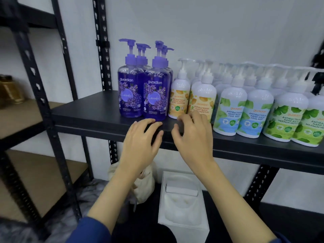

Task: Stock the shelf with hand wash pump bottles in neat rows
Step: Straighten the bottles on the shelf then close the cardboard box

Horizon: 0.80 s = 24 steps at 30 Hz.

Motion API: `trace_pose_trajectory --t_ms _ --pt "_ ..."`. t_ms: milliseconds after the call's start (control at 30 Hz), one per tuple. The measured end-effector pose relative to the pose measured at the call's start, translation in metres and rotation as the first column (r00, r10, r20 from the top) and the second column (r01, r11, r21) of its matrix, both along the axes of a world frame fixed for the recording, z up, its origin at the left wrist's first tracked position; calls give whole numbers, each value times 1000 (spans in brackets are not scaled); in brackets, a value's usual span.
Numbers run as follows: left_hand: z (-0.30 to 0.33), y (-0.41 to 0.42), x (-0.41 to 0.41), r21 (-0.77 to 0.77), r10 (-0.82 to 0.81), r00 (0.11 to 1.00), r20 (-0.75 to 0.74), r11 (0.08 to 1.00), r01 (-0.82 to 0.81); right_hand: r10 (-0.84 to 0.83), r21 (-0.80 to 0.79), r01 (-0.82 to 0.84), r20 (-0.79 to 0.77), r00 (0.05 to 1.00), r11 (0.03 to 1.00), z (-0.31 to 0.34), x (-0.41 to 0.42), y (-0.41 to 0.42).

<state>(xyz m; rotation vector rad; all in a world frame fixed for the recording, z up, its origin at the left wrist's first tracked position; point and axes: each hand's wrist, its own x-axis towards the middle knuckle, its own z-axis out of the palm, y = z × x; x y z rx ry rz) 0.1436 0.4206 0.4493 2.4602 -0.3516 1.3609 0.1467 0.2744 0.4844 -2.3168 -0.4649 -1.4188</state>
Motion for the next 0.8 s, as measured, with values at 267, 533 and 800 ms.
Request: trace_pose_trajectory --t_ms 267,533,800 --pt "-8 80 -96 105 428 882 -195 904 -415 359 -112 -380 -172 917 918 -18 -41 81" --pt "-63 149 -258 200 768 370 -523 532 -823 681 -145 -816 -481 552 559 -77 -120 188" --pt "-142 163 -409 175 699 -37 -714 127 -976 768 -115 -982 -612 191 153 -152 -242 258"
